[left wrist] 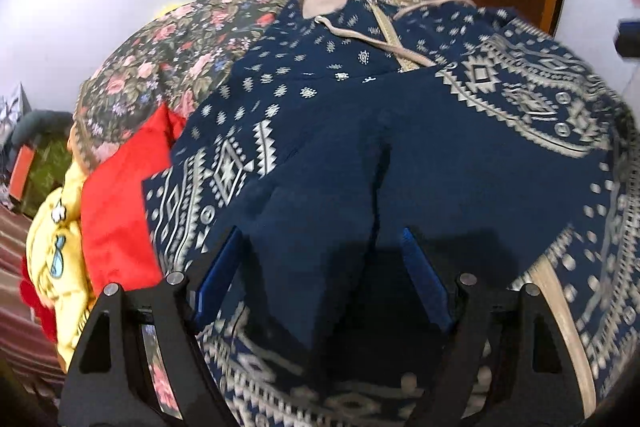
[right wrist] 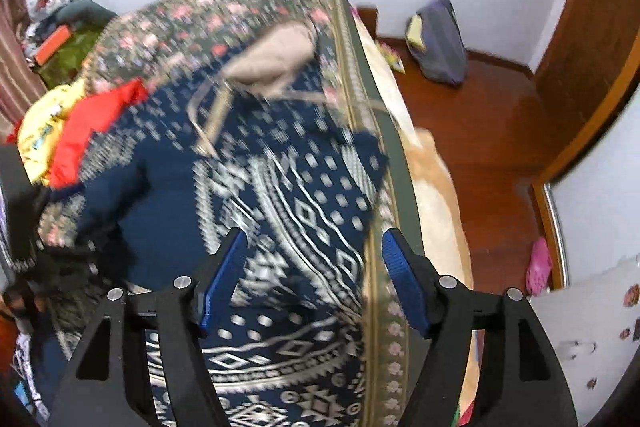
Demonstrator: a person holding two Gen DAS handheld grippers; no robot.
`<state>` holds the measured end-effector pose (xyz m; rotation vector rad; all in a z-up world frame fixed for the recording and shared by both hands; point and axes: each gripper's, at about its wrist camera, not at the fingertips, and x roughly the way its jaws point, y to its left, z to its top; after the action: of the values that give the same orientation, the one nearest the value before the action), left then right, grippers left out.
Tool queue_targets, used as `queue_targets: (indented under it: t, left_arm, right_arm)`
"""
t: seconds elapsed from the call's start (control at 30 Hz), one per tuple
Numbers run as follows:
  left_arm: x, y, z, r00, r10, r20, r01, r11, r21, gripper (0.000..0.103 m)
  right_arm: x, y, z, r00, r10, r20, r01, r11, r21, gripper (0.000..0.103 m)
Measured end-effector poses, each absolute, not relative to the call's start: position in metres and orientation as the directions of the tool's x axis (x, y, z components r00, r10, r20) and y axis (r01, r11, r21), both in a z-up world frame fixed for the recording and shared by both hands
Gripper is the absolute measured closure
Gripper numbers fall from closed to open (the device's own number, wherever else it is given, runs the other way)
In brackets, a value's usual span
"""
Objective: Fold large clothes
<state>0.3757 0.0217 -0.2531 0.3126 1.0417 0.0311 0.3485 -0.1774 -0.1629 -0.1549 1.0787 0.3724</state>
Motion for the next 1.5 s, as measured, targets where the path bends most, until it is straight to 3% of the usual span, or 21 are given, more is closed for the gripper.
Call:
queue_targets:
  t: [0.07,0.13,0.23,0.3,0.5,0.7,0.9,0.97,1.13,1.23,1.5]
  left_arm:
    - [0.386,0.023,-0.259,0.510,0.196,-0.838,0.103,0.953,0.286,0.023]
    - [0.392,0.030,-0.258,0.509,0.194,-0.839,0.075,0.960,0.268,0.047]
    - [0.399,0.044,-0.255,0.487,0.175,-0.856,0.036,0.975,0.220,0.075]
    - [0.398,0.056,-0.247,0.495,0.160,-0.854,0.003,0.983,0.185,0.081]
    - [0.375,0.108,-0.202,0.585,0.078,-0.807,-0.105,0.994,0.020,0.086]
    - [0.345,0.149,-0.185,0.623,0.034,-0.781,-0.150,0.986,-0.076,0.086]
    - [0.318,0.161,-0.226,0.534,0.034,-0.845,-0.167,0.984,-0.066,0.082]
    - [0.311,0.168,-0.243,0.489,0.019,-0.872,-0.183,0.980,-0.082,0.079]
    - [0.286,0.182,-0.268,0.442,0.054,-0.896,-0.243,0.968,-0.062,0.049]
    - [0.272,0.190,-0.270,0.443,0.051,-0.895,-0.262,0.962,-0.075,0.039]
    - [0.255,0.195,-0.251,0.427,0.171,-0.888,-0.222,0.972,0.080,0.035]
  right_arm:
    - [0.353,-0.181,-0.182,0.382,0.218,-0.898,-0.350,0.933,0.077,0.037]
    - [0.356,-0.183,-0.198,0.349,0.213,-0.913,-0.333,0.939,0.092,0.037]
    - [0.358,-0.178,-0.220,0.308,0.206,-0.929,-0.328,0.939,0.100,0.037]
    - [0.356,-0.178,-0.222,0.324,0.209,-0.923,-0.322,0.942,0.100,0.036]
    - [0.354,-0.178,-0.221,0.342,0.223,-0.913,-0.323,0.940,0.109,0.036]
    - [0.350,-0.181,-0.224,0.354,0.220,-0.909,-0.311,0.944,0.107,0.034]
    - [0.348,-0.178,-0.226,0.360,0.211,-0.909,-0.318,0.944,0.093,0.028]
    - [0.347,-0.177,-0.226,0.360,0.208,-0.910,-0.323,0.942,0.088,0.026]
    - [0.345,-0.176,-0.227,0.364,0.200,-0.910,-0.327,0.942,0.077,0.024]
    - [0.345,-0.176,-0.227,0.368,0.202,-0.908,-0.325,0.943,0.077,0.024]
    - [0.348,-0.178,-0.224,0.332,0.204,-0.921,-0.325,0.941,0.092,0.024]
